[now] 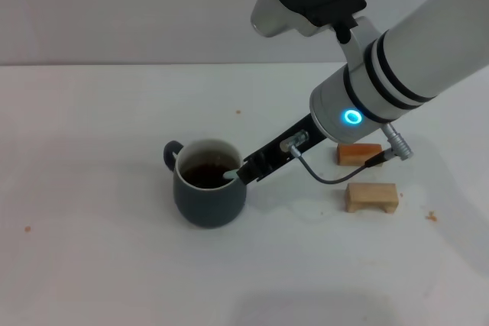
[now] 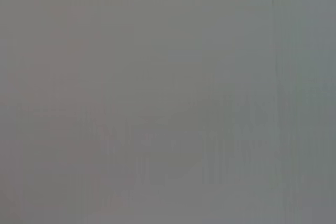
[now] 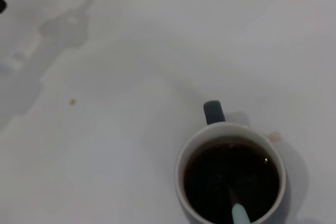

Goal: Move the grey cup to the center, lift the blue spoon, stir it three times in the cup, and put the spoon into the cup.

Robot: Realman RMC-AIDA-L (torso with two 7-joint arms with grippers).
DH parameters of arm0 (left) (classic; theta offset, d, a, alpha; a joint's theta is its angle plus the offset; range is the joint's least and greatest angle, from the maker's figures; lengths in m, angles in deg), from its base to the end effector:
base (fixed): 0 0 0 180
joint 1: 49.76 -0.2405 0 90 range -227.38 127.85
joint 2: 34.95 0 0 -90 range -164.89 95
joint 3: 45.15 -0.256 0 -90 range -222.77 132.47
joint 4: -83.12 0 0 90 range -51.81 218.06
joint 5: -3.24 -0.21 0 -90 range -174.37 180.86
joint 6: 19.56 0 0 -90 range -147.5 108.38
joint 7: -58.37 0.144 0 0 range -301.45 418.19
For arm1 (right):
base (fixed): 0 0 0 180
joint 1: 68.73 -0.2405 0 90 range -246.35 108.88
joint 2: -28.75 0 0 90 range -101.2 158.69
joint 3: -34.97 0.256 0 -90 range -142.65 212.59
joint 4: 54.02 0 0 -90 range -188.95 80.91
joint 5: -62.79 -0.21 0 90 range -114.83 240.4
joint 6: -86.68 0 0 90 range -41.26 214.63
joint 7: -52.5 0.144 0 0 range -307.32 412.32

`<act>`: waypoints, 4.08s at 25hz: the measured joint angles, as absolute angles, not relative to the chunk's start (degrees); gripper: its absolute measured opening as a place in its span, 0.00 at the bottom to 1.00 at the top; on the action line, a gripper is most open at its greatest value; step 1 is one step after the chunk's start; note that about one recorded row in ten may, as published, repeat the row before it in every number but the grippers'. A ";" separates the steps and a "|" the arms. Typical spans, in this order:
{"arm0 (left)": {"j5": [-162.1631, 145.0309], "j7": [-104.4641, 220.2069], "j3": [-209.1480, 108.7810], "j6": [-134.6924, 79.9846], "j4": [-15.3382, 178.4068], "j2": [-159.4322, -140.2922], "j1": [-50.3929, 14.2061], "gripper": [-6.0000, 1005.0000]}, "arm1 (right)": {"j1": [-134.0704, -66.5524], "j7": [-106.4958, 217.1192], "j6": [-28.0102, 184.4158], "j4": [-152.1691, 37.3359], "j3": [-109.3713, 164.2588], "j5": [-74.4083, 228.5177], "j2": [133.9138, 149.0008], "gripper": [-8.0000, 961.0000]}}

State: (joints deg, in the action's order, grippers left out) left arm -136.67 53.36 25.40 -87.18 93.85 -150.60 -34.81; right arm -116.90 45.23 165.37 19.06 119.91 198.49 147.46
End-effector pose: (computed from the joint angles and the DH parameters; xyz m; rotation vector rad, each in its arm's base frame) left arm -0.4024 0.2828 0.0533 -1.2969 -0.5747 -0.5202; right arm 0.0689 0.3604 -0.0637 -2.6571 1.0548 -0.2641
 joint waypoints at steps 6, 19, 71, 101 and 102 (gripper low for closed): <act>-136.68 53.36 25.34 -87.22 93.84 -150.61 -34.55 0.01 | -117.39 45.35 164.85 19.48 119.78 197.87 147.56 0.17; -136.68 53.36 25.47 -87.24 93.58 -150.52 -34.51 0.01 | -119.33 45.10 162.38 17.58 120.55 198.73 147.39 0.17; -136.76 53.36 25.51 -87.04 93.01 -150.08 -34.05 0.01 | -119.87 45.11 162.36 17.69 118.80 195.48 147.57 0.17; -136.76 53.33 25.26 -87.32 92.88 -150.08 -34.65 0.01 | -119.14 39.34 155.70 20.10 115.10 200.33 147.56 0.47; -136.76 53.33 25.26 -87.32 92.88 -150.08 -34.64 0.01 | -118.85 38.84 154.82 20.30 115.10 200.47 147.55 0.47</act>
